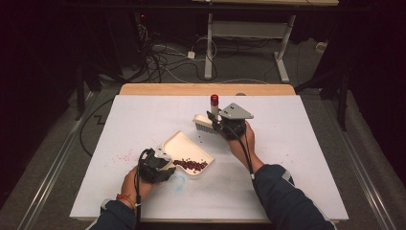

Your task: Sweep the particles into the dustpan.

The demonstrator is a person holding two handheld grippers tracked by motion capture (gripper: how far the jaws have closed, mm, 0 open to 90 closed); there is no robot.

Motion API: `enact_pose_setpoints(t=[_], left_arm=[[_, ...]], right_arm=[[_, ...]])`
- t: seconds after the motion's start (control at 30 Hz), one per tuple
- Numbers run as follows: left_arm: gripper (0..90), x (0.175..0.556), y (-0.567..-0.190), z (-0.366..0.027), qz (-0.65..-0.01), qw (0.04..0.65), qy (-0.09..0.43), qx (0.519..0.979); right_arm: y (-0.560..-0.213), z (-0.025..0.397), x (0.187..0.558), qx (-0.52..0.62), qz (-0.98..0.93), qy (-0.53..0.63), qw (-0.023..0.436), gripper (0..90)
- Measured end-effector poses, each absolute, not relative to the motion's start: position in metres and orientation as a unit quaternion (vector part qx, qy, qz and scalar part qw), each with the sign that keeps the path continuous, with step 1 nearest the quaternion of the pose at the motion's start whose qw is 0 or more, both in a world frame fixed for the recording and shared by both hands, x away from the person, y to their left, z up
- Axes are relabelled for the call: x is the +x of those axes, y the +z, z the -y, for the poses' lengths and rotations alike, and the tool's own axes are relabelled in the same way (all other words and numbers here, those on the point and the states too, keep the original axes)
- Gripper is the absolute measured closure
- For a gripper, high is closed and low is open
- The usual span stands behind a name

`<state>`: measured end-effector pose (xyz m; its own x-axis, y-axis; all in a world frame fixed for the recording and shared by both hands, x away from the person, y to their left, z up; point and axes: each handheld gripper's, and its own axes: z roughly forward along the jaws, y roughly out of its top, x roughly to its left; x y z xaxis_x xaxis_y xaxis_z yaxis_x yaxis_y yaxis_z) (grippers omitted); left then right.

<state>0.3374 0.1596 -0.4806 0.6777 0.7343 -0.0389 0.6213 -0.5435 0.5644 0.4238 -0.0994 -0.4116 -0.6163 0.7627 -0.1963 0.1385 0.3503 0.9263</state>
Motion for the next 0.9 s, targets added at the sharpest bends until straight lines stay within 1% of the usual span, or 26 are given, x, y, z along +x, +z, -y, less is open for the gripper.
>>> enact_pose_setpoints(t=[0.17,0.2,0.4,0.5,0.57,0.67,0.7,0.73,0.8,0.9], left_arm=[[63.7,0.339,-0.480,-0.160,-0.388,0.278,0.100,0.873],[63.7,0.339,-0.480,-0.160,-0.390,0.280,0.099,0.872],[63.6,0.338,-0.480,-0.162,-0.395,0.281,0.101,0.869],[63.6,0.339,-0.481,-0.164,-0.398,0.280,0.097,0.868],[63.6,0.339,-0.481,-0.164,-0.398,0.279,0.101,0.868],[63.6,0.338,-0.480,-0.164,-0.399,0.280,0.103,0.867],[63.7,0.338,-0.480,-0.164,-0.399,0.280,0.104,0.867],[63.6,0.338,-0.480,-0.164,-0.399,0.280,0.104,0.867],[63.6,0.338,-0.479,-0.165,-0.398,0.281,0.104,0.867],[63.7,0.336,-0.479,-0.164,-0.398,0.280,0.106,0.867]], right_arm=[[-0.413,0.097,0.409,0.281,-0.768,0.485,0.309,70.3],[-0.413,0.096,0.402,0.274,-0.772,0.490,0.297,70.3],[-0.410,0.094,0.381,0.261,-0.775,0.513,0.261,70.5],[-0.408,0.094,0.374,0.257,-0.774,0.521,0.252,70.6],[-0.402,0.097,0.367,0.253,-0.766,0.541,0.238,70.6],[-0.396,0.099,0.363,0.251,-0.761,0.545,0.245,70.6],[-0.391,0.103,0.360,0.248,-0.756,0.548,0.259,70.5],[-0.391,0.103,0.360,0.248,-0.756,0.548,0.259,70.5],[-0.385,0.110,0.359,0.252,-0.748,0.549,0.275,70.5],[-0.388,0.114,0.362,0.258,-0.749,0.535,0.293,70.5]])
